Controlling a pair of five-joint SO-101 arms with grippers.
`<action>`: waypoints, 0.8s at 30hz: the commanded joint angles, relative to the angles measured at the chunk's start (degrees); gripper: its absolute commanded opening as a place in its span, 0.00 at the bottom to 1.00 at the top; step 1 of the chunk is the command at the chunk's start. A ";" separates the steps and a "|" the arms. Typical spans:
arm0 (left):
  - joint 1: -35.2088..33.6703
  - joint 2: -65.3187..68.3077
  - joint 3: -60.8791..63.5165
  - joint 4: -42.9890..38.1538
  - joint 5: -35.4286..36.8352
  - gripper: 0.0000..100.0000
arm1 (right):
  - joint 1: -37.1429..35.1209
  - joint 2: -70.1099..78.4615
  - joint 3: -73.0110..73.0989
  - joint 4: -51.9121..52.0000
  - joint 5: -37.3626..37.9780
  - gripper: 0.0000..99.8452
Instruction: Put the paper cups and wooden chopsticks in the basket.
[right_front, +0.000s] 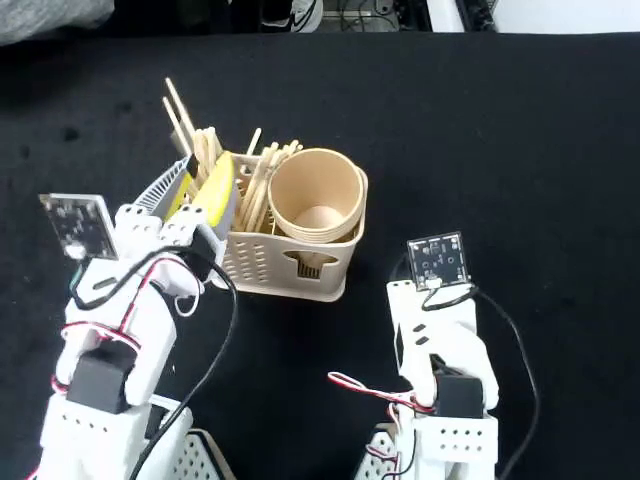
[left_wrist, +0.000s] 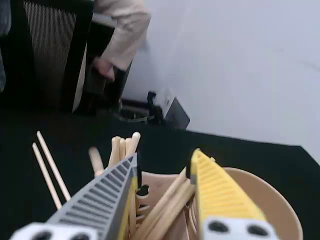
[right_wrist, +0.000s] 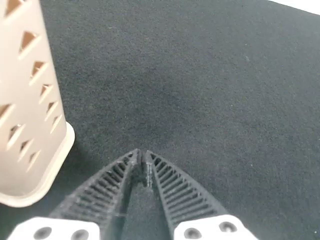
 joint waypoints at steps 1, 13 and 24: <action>0.40 2.11 -10.77 11.16 1.41 0.20 | 0.70 -3.21 -0.40 0.18 0.09 0.01; -14.90 5.63 -32.66 28.22 0.35 0.20 | 6.95 -2.86 -8.40 4.48 3.25 0.06; -26.95 27.25 -44.18 42.81 -1.49 0.20 | 1.41 2.51 -38.64 23.56 0.79 0.07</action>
